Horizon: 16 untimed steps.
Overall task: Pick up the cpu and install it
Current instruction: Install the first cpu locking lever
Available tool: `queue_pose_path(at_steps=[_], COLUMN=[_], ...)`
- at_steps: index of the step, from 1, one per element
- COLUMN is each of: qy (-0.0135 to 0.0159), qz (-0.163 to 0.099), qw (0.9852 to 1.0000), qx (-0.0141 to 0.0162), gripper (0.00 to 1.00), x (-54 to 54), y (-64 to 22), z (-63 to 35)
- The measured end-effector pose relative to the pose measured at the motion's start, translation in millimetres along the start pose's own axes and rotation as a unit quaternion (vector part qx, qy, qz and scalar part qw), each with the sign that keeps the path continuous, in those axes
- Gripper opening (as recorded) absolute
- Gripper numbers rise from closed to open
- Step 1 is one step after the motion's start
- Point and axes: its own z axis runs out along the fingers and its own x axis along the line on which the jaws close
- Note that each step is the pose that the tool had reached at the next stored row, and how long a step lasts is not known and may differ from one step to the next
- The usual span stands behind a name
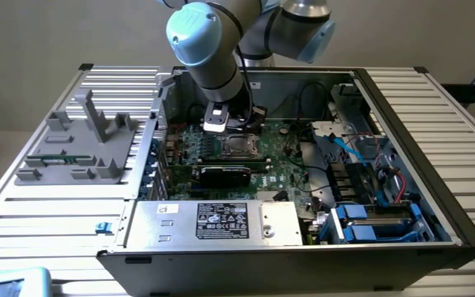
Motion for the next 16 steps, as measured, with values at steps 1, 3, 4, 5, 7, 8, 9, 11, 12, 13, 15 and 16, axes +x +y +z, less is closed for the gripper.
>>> queue_pose_path(at_steps=[1, 3, 4, 5, 7, 8, 9, 11, 12, 13, 15, 16], qy=[0.0, -0.0001, -0.0004, -0.0007, -0.0015, -0.002, -0.0025, -0.0046, -0.0066, -0.0094, -0.0159, -0.0192], qz=[0.0, 0.0, 0.0, 0.0, 0.001, 0.001, 0.001, 0.002, 0.002, 0.003, 0.004, 0.005], qw=[1.0, 1.0, 1.0, 1.0, 1.0, 1.0, 1.0, 1.0, 1.0, 0.9999, 0.9997, 0.9996], qx=[0.0001, 0.0, -0.0001, -0.0002, -0.0006, -0.0008, -0.0012, -0.0029, -0.0048, -0.008, -0.0168, -0.0221], gripper=[0.11, 0.11, 0.11, 0.11, 0.11, 0.11, 0.11, 0.11, 0.11, 0.11, 0.11, 0.11], x=[0.4, 1.3, 1.7, 2.1, 2.6, 2.9, 3.1, 3.0, 2.8, 2.6, 2.2, 1.9], y=[-1.2, -3.7, -5.1, -6.3, -8.4, -9.5, -10.3, -10.9, -11.0, -11.0, -10.8, -10.7], z=[-2.5, -8.2, -11.3, -14.0, -19.1, -21.5, -23.3, -25.1, -25.3, -25.5, -25.7, -25.8])
